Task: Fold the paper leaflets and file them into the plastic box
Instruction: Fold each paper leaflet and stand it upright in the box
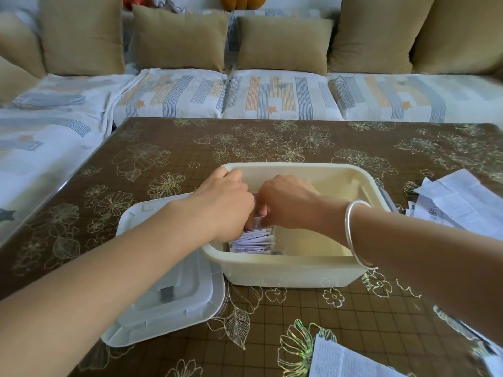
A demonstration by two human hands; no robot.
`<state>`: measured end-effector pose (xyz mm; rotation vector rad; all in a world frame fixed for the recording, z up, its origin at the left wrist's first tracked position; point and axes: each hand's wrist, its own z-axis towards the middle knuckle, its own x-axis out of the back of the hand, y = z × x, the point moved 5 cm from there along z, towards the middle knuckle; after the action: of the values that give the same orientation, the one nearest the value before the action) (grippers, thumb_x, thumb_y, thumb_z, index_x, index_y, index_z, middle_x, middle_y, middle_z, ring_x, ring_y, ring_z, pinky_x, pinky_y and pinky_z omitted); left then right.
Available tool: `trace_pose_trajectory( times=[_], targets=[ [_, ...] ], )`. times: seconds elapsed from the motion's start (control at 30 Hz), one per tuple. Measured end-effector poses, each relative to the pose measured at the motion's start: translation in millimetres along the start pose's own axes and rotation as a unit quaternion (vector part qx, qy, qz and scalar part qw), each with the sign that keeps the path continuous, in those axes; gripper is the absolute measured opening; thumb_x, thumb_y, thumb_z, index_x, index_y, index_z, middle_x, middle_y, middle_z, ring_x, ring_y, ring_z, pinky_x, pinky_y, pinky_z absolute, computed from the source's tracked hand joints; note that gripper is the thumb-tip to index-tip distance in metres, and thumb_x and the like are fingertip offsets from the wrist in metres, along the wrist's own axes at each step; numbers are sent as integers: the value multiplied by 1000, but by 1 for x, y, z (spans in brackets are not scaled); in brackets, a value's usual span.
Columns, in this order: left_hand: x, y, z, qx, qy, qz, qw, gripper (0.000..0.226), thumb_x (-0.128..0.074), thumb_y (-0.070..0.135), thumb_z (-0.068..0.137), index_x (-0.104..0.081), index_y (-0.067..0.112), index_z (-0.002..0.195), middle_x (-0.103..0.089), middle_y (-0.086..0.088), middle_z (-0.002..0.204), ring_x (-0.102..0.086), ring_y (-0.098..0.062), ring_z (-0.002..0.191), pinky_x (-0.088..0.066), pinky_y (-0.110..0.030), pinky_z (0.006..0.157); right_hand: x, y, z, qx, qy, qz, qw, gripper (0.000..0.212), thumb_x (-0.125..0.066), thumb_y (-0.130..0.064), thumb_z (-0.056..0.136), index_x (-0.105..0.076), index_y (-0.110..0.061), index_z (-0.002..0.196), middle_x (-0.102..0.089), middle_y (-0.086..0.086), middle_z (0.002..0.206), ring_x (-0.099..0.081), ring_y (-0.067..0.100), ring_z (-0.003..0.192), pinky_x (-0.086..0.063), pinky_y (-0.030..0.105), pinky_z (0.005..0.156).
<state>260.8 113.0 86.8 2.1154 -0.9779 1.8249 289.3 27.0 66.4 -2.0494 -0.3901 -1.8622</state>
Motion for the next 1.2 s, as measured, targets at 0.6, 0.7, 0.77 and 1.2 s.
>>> trace_pose_trajectory(
  times=[0.6,0.7,0.77,1.2],
  targets=[
    [23,-17,-18,7,138,-204,969,49,-42,2,84,-73,37,99,-69,15,96,-50,-11,100,-37,-31,94,46,21,-53,-50,106,124,985,15,-62,-19,88,-70,-30,94,-67,-13,88,-51,2,61,-45,23,65],
    [38,-11,-44,18,207,-299,931,50,-41,-2,87,-76,33,93,-71,17,89,-53,-6,94,-40,-24,83,59,23,-103,-60,181,190,963,16,-64,-18,87,-69,-33,87,-63,-19,77,-55,0,55,-41,12,55],
    [44,0,-63,18,256,-346,902,49,-43,-5,86,-76,31,88,-71,18,85,-57,0,89,-41,-15,79,64,24,-144,-76,230,250,937,16,-66,-18,85,-68,-34,83,-64,-20,75,-58,4,54,-41,10,52],
    [-50,161,-140,25,348,-501,792,36,-52,-4,84,-72,26,87,-65,18,85,-62,-4,86,-53,-35,77,-70,26,-253,-220,84,212,948,36,-75,-46,74,-54,-36,101,-53,-16,100,-53,-1,77,-46,23,69]
  ],
)
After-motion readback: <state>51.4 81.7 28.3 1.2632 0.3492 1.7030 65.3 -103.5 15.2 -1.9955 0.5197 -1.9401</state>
